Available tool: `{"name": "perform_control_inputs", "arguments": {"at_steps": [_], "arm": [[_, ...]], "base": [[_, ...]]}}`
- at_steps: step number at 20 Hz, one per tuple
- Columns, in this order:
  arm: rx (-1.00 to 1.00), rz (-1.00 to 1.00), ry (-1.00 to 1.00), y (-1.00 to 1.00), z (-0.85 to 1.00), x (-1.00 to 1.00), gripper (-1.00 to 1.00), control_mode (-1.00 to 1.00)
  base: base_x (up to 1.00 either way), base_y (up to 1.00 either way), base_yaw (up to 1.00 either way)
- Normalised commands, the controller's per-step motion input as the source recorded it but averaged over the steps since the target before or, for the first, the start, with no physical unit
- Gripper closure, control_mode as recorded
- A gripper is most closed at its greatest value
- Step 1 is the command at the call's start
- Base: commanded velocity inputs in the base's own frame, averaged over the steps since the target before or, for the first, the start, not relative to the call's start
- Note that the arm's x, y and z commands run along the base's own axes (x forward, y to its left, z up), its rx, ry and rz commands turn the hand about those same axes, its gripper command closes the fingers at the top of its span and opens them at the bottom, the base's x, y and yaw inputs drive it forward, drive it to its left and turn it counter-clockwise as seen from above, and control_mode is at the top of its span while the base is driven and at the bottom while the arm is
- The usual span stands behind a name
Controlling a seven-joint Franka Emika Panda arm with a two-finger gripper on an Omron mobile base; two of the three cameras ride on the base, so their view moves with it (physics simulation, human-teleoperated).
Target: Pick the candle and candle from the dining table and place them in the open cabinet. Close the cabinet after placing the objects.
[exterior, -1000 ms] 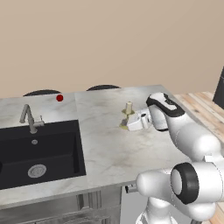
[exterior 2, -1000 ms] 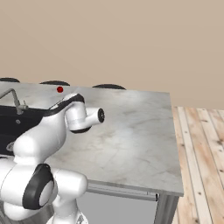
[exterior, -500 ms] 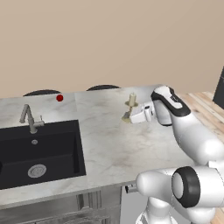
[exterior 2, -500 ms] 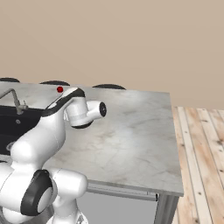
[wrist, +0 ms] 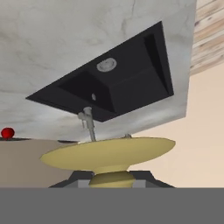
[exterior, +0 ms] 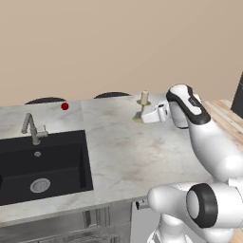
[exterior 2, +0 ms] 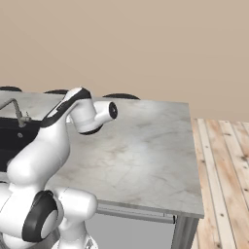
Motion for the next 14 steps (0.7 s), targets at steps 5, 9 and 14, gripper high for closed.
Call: {"name": "perform_control_inputs", "arguments": {"at_steps": [5,9,14], "arm": [[-0.01,-0.01,0.02,0.03,0.05,0.02,1.00,-1.00],[0.00,0.00,-0.01,0.00,0.00,0.00,1.00,-1.00],[0.00,-0.04,-0.03,-0.08,0.01,-0.07,1.00,1.00]], "base": [[0.00,0.00,0.00],[0.00,0.00,0.00],[-0.11,-0.21,-0.19]]}}
